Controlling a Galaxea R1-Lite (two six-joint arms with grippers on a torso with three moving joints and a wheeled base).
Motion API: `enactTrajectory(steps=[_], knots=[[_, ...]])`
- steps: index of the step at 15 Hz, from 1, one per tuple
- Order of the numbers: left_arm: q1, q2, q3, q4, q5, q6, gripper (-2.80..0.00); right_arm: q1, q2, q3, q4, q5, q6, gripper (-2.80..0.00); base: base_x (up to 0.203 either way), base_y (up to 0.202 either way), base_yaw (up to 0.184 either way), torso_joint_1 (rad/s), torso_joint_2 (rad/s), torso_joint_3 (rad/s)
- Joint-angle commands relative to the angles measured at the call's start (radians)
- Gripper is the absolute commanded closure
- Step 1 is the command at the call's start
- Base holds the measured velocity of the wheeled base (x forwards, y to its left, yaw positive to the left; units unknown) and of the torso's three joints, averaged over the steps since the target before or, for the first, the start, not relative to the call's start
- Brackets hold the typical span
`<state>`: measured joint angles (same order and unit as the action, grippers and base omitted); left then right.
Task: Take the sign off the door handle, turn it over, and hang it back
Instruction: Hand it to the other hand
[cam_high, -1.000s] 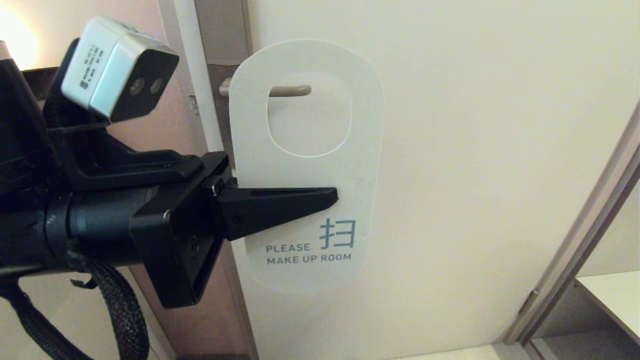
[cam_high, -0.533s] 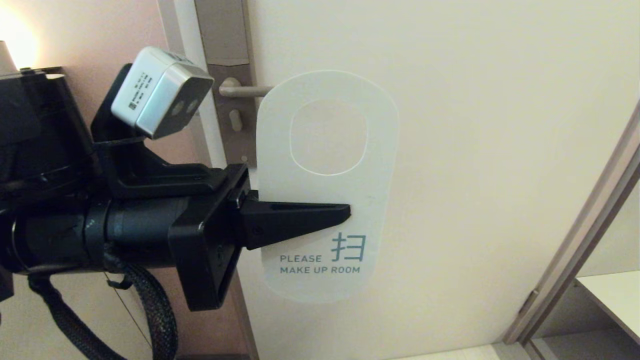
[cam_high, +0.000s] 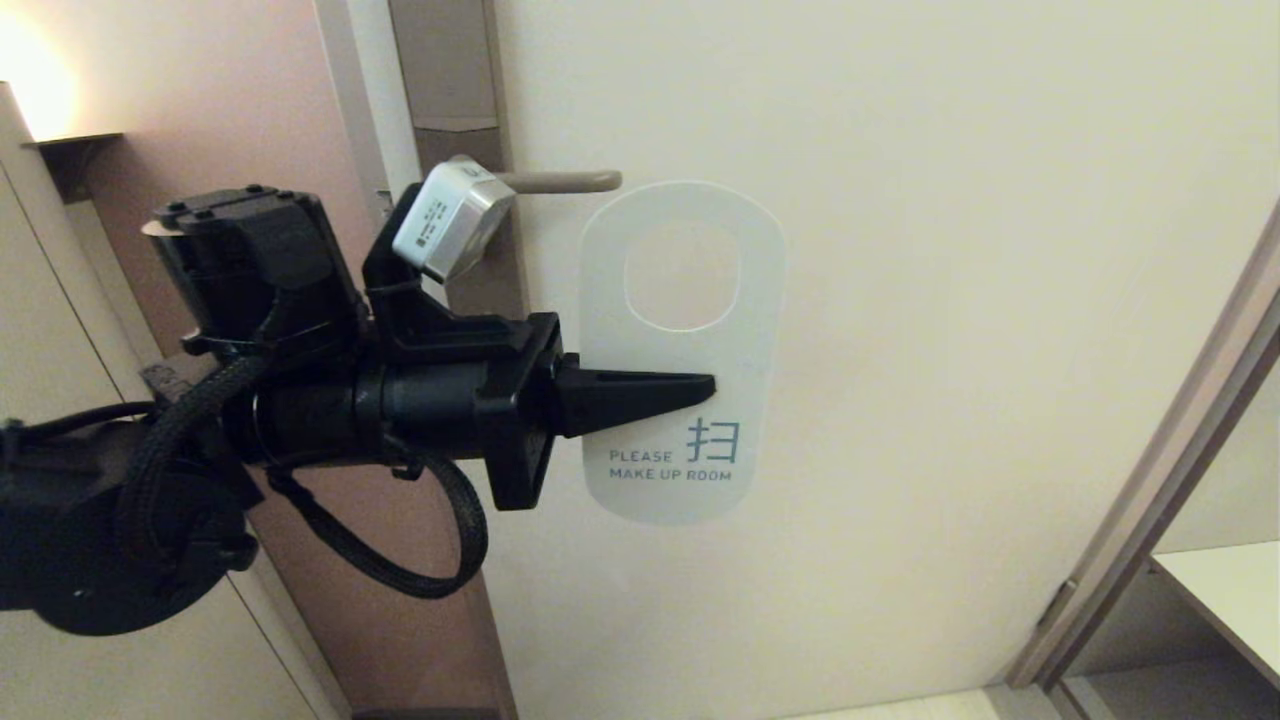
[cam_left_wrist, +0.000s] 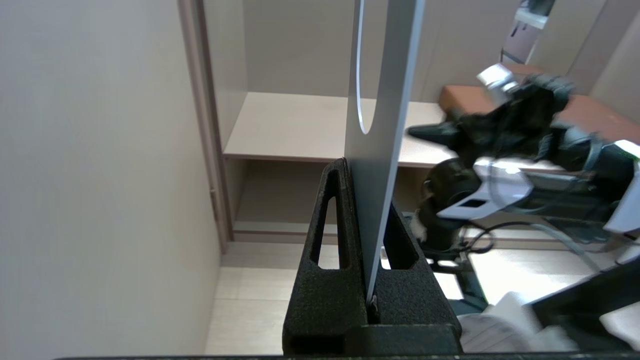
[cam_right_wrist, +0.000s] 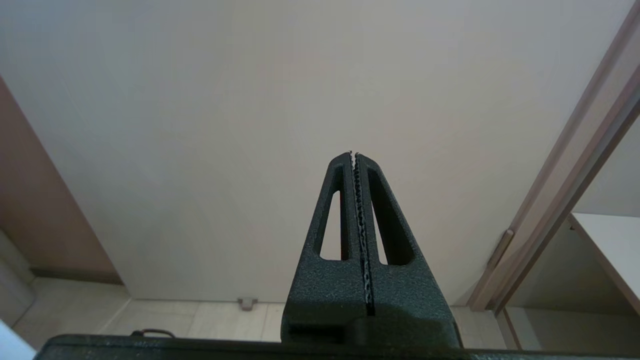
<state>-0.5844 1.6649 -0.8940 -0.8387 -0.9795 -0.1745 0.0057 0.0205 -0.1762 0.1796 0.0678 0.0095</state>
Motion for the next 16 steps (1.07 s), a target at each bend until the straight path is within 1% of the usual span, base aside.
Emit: enactTrajectory(steps=[1,4,5,6,7,9,11,14,16], knots=[[0.013,0.083,-0.017,-0.028,-0.010,-0.002,0.00,0.002,0.090,-0.044,0.004,0.007,0.000,0.00,0.000,0.000,0.000,0.000,0.00,0.000],[0.002,0.148,-0.117,-0.056,-0.015,-0.007,0.00,0.041,0.314,-0.125,-0.011,0.015,0.017,0.00,0.000,0.000,0.000,0.000,0.00,0.000],[0.000,0.170,-0.153,-0.057,-0.016,-0.008,0.00,0.062,0.404,-0.162,-0.019,0.027,0.026,0.00,0.000,0.000,0.000,0.000,0.00,0.000],[-0.001,0.191,-0.180,-0.057,-0.017,-0.009,0.00,0.079,0.493,-0.203,-0.033,0.061,0.032,0.00,0.000,0.000,0.000,0.000,0.00,0.000],[-0.004,0.206,-0.197,-0.057,-0.017,-0.008,0.00,0.090,0.567,-0.243,-0.046,0.114,0.034,0.00,0.000,0.000,0.000,0.000,0.00,0.000],[-0.021,0.224,-0.222,-0.057,-0.016,-0.009,0.00,0.103,0.707,-0.332,-0.064,0.271,0.032,0.00,0.000,0.000,0.000,0.000,0.00,0.000],[-0.031,0.234,-0.235,-0.057,-0.016,-0.010,0.00,0.108,0.828,-0.413,-0.072,0.399,0.006,0.00,0.000,0.000,0.000,0.000,0.00,0.000],[-0.032,0.240,-0.244,-0.058,-0.016,-0.010,0.00,0.118,0.936,-0.507,-0.078,0.531,-0.075,0.00,0.000,0.000,0.000,0.000,0.00,0.000],[-0.032,0.242,-0.254,-0.057,-0.015,-0.011,0.00,0.167,0.951,-0.526,-0.078,0.556,-0.082,0.00,0.000,0.000,0.000,0.000,0.00,0.000]])
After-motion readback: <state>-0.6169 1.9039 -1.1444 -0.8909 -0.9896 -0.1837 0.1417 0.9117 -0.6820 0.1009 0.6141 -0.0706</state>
